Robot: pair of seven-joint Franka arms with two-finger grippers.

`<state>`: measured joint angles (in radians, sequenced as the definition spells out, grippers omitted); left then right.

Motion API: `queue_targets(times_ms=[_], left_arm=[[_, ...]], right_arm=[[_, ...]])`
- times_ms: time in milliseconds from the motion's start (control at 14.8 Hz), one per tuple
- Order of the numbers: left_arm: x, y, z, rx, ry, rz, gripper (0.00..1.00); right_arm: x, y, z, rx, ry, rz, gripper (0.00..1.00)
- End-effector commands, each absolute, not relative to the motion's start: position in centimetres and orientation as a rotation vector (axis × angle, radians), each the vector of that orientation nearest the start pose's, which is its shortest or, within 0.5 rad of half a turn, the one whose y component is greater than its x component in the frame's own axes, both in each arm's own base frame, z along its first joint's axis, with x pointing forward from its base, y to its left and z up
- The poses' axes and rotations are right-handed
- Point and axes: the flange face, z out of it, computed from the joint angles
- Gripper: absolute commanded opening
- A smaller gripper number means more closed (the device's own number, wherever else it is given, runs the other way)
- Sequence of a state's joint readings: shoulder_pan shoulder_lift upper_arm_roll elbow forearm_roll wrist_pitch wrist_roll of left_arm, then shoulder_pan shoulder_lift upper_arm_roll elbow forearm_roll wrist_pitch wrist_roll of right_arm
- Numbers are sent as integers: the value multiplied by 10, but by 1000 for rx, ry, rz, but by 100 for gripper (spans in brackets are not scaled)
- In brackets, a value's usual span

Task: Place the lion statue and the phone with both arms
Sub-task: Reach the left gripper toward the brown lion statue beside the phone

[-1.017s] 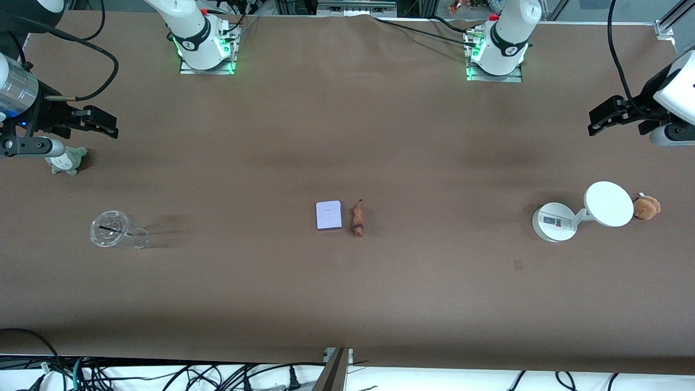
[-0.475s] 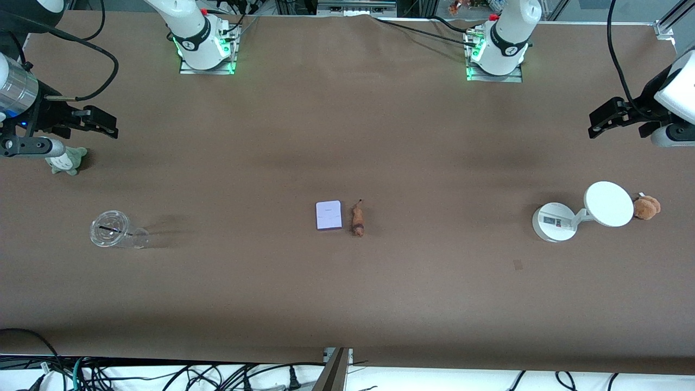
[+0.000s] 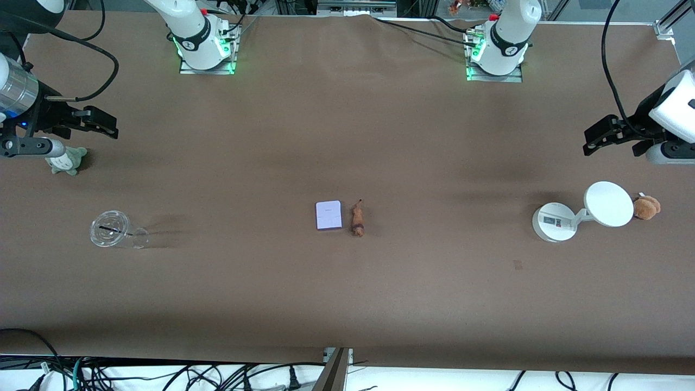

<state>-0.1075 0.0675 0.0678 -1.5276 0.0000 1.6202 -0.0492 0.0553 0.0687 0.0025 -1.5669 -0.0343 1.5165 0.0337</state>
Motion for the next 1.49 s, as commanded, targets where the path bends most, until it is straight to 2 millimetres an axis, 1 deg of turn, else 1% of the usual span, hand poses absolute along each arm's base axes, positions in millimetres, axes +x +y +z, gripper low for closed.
queue_targets(times_ms=[0, 68, 136, 203, 271, 407, 475, 610, 814, 949, 1017, 1085, 1153, 1220, 1288, 1356, 1424], left_arm=[[584, -29, 618, -3127, 35, -76, 100], [583, -28, 618, -3079, 46, -77, 100], [584, -34, 616, -3056, 77, -67, 100], [583, -37, 605, -3053, 80, -19, 100], [581, -32, 605, -3065, 83, 9, 100], [580, -35, 605, -3124, 82, 25, 100], [580, -41, 599, -3172, 65, 60, 100], [592, -58, 574, -3187, 11, 121, 100], [604, -127, 536, -3164, -186, 159, 100], [607, -182, 510, -3174, -249, 165, 100], [609, -200, 495, -3182, -300, 177, 100], [611, -219, 480, -3188, -309, 181, 100], [616, -236, 458, -3210, -320, 198, 100], [622, -245, 437, -3250, -394, 234, 100], [626, -252, 418, -3266, -476, 273, 100], [626, -264, 404, -3262, -497, 287, 100], [625, -281, 388, -3262, -496, 272, 100]], right_arm=[[570, 29, 586, -3171, -58, 178, 100], [573, 29, 587, -3171, -58, 178, 100], [573, 29, 589, -3169, -58, 176, 100], [573, 30, 589, -3169, -60, 173, 100], [574, 30, 588, -3168, -60, 169, 100], [574, 31, 589, -3165, -58, 168, 100], [574, 30, 589, -3163, -56, 168, 100], [574, 30, 589, -3162, -56, 164, 100], [575, 30, 588, -3162, -48, 166, 100], [577, 30, 583, -3160, -46, 178, 100], [578, 30, 582, -3162, -44, 180, 100], [578, 31, 581, -3164, -46, 183, 100], [578, 31, 579, -3165, -49, 190, 100], [579, 30, 578, -3165, -46, 193, 100], [579, 30, 579, -3165, -49, 190, 100], [580, 31, 578, -3166, -49, 190, 100], [579, 32, 578, -3168, -54, 193, 100]])
